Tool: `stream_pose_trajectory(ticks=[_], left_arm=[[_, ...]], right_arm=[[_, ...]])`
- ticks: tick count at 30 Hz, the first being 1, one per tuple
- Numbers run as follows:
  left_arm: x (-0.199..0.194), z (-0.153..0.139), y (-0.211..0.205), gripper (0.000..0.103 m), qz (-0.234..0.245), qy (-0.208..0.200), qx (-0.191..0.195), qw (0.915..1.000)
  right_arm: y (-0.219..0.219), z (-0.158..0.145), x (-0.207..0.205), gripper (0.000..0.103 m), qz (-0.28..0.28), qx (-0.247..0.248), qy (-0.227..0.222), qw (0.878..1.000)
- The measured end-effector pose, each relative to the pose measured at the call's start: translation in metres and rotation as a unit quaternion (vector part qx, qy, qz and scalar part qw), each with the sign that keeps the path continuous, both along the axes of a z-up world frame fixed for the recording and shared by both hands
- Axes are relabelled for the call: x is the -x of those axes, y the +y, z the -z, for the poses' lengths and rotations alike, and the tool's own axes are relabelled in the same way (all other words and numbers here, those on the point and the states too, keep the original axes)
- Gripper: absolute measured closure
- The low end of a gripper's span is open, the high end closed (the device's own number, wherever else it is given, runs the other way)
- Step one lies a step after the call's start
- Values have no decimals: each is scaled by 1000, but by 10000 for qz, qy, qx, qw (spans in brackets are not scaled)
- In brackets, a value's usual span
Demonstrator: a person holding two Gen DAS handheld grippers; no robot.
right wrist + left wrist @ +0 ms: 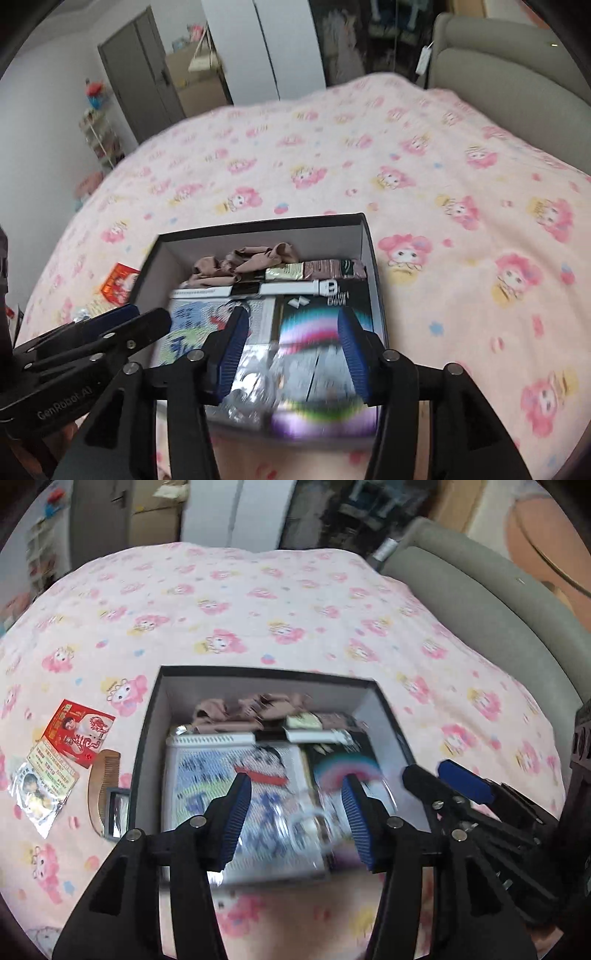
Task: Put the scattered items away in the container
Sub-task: 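Raise both grippers away from the box, then move the left gripper down toward the printed card with the girl sticker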
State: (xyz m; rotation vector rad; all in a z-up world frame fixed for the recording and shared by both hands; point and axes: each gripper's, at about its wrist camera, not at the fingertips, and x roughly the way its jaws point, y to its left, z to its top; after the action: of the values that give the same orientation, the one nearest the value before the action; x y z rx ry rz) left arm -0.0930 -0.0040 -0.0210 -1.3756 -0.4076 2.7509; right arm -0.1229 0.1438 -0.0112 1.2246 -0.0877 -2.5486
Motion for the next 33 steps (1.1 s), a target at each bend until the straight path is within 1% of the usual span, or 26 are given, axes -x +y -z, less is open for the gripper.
stream_pose_trajectory(ticks=[3, 5, 9, 12, 14, 18, 22, 24, 29, 33], left_arm=[[-24, -11, 4, 52, 239, 13, 161, 9996], [-37, -15, 2, 52, 350, 0, 115, 9993], [-58, -23, -8, 52, 306, 23, 87, 9995], [-72, -26, -20, 53, 189, 20, 132, 9997], [-84, -27, -32, 54, 40, -22, 169, 9998], [-108, -22, -62, 54, -286, -146, 297, 9990], [-129, -12, -102, 54, -729, -285, 136, 9968], [-137, -6, -121, 54, -963, -327, 32, 9948], [-148, 7, -177, 53, -1570, -451, -364, 9859], [-151, 17, -231, 51, -1951, -487, -419, 9787]], right_arm=[[-2, -4, -28, 57, 49, -109, 106, 9999], [-1, -4, -39, 57, -2, -75, 97, 9999], [-5, -10, -68, 58, -80, -42, 72, 9999], [-17, -13, -79, 60, -263, -80, 114, 9996], [-27, -13, -87, 63, -380, -22, 97, 9992], [-64, -8, -98, 65, -816, 64, -9, 9966], [-107, 2, -105, 69, -1268, 126, -176, 9917], [-132, 8, -105, 70, -1505, 208, -302, 9879], [-188, 19, -99, 70, -2021, 371, -471, 9775], [-241, 29, -84, 70, -2480, 537, -694, 9648]])
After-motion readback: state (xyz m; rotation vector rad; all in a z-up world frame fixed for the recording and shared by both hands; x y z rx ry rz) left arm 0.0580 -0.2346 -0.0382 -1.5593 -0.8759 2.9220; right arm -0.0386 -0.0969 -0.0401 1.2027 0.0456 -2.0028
